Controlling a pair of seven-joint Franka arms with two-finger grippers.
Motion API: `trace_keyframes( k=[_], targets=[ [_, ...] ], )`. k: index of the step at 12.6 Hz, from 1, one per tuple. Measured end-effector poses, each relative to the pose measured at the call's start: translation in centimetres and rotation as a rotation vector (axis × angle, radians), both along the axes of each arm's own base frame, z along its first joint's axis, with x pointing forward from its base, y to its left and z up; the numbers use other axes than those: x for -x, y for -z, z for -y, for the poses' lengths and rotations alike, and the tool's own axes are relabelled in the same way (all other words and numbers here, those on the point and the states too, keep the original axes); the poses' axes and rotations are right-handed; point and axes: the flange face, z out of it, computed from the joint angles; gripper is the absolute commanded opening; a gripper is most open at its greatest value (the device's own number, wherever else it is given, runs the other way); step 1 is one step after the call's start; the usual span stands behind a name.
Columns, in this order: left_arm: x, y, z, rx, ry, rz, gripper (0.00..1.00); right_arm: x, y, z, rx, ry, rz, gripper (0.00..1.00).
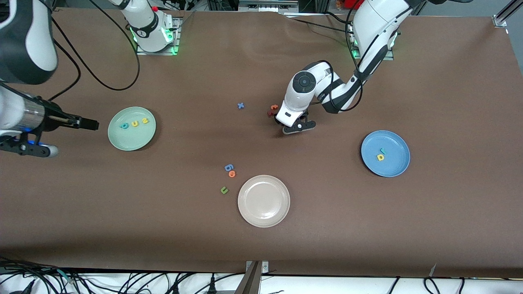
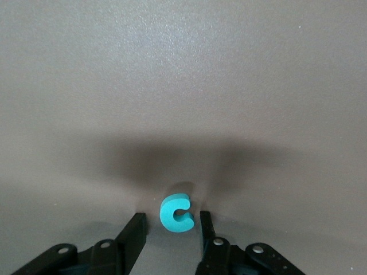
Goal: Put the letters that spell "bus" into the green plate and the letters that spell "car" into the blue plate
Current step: 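Grasp the teal c with the left gripper while the right gripper withdraws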
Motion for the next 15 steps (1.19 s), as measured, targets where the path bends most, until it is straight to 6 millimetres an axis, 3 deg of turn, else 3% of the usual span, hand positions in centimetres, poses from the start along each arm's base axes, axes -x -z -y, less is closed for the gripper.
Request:
trace_keyframes(
  k=[6, 15],
  targets=[
    [0.0, -0.2, 0.0, -0.006, 0.001, -0.002, 0.27, 0.8, -2.5, 0.9, -0.002, -0.008, 0.017, 0.99],
    [0.1, -0.3, 0.2, -0.029, 0.0, -0.015, 0.2, 0.4, -2.3, 0.5, -0.023, -0.102, 0.052, 0.99]
  ],
)
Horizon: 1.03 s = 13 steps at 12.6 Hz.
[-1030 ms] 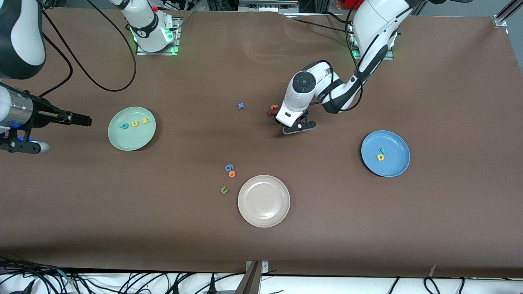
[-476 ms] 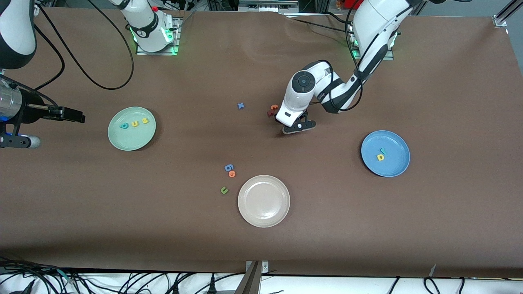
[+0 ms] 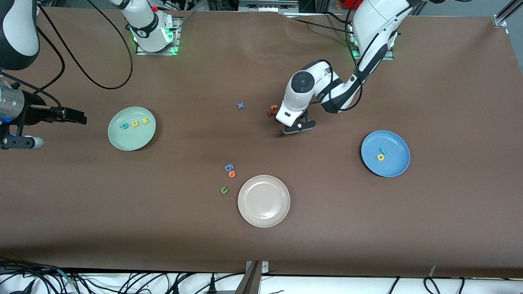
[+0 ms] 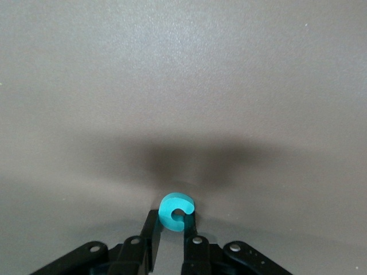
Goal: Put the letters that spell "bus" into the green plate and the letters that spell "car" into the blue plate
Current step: 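Grasp the teal c with the left gripper while the right gripper withdraws, then carry the teal c to the blue plate and release it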
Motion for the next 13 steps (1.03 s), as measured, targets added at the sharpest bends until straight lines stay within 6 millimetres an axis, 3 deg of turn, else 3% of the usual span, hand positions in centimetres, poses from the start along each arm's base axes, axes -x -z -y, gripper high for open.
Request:
trace_keyframes(
  k=[5, 8, 11, 13],
  targets=[
    [-0.1, -0.3, 0.4, -0.013, 0.004, -0.005, 0.17, 0.0, 0.0, 0.0, 0.0, 0.001, 0.0, 0.99],
    [-1.2, -1.3, 0.5, -0.041, -0.003, -0.013, 0.12, 0.0, 0.0, 0.0, 0.001, 0.001, 0.001, 1.0],
    [-4.0, -2.8, -0.6, -0.099, -0.002, -0.027, 0.12, 0.0, 0.0, 0.0, 0.001, 0.003, 0.001, 1.0],
    [-7.3, -3.7, -3.4, -0.138, 0.036, -0.04, 0.12, 0.0, 0.0, 0.1, 0.002, 0.004, 0.001, 1.0]
  ],
)
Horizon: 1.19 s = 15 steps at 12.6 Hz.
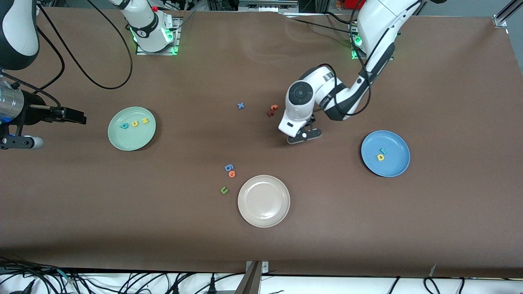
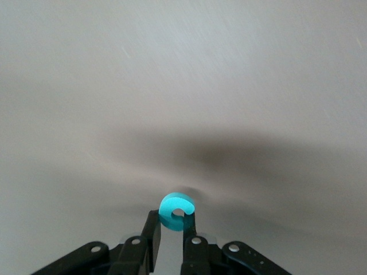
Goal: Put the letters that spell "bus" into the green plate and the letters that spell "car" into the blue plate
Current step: 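Carry the teal c to the blue plate and release it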
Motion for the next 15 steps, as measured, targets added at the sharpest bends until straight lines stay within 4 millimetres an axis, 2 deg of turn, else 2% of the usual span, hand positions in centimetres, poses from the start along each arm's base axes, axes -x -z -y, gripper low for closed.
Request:
trace_keyframes(
  k=[3, 5, 7, 11, 12, 13, 14, 15],
  targets=[
    [-5.5, -1.6, -7.1, -0.005, 0.092, -0.047, 0.12, 0.0, 0.0, 0.1, 0.0, 0.001, 0.0, 1.0],
    [-8.2, -2.4, -12.1, 0.01, 0.173, -0.08, 0.12, 0.0, 0.0, 0.1, 0.0, 0.002, 0.0, 1.0],
    [-9.7, -2.3, -17.0, 0.027, 0.252, -0.128, 0.12, 0.0, 0.0, 0.1, 0.0, 0.002, 0.0, 1.0],
    [-11.0, -1.9, -25.5, 0.065, 0.373, -0.214, 0.12, 0.0, 0.0, 0.1, 0.0, 0.003, 0.0, 1.0],
    [-11.1, -1.9, -27.4, 0.069, 0.39, -0.232, 0.21, 0.0, 0.0, 0.1, 0.0, 0.003, 0.0, 1.0],
    [-11.2, -1.9, -28.8, 0.073, 0.403, -0.242, 0.66, 0.0, 0.0, 0.1, 0.0, 0.003, 0.0, 1.0],
    [-11.3, -2.0, -29.9, 0.079, 0.409, -0.246, 1.0, 0.0, 0.0, 0.1, 0.0, 0.003, 0.0, 1.0],
    [-11.4, -2.2, -30.7, 0.084, 0.415, -0.247, 1.0, 0.0, 0.0, 0.1, 0.0, 0.003, 0.0, 1.0]
  ],
)
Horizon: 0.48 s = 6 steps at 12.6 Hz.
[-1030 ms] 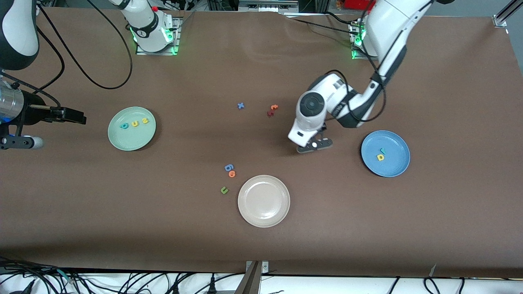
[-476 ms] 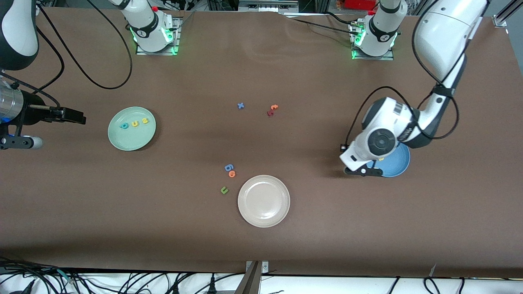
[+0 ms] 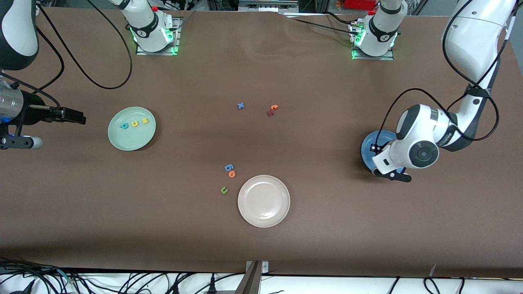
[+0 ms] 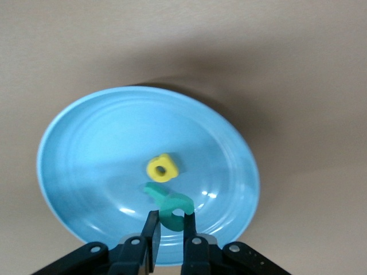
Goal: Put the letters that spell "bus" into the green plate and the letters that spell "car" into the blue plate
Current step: 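Carry the teal c to the blue plate and release it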
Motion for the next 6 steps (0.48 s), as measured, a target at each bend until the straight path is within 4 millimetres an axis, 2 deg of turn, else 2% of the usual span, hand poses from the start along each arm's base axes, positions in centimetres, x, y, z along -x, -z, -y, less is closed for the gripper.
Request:
trace_keyframes(
  k=[3, 6],
  targets=[
    [-0.4, -1.4, -0.9, 0.0, -0.001, 0.021, 1.0, 0.0, 0.0, 0.0, 0.0, 0.0, 0.0, 1.0],
    [-0.9, -4.5, -1.9, -0.023, -0.018, 0.024, 1.0, 0.0, 0.0, 0.0, 0.0, 0.0, 0.0, 1.0]
  ],
)
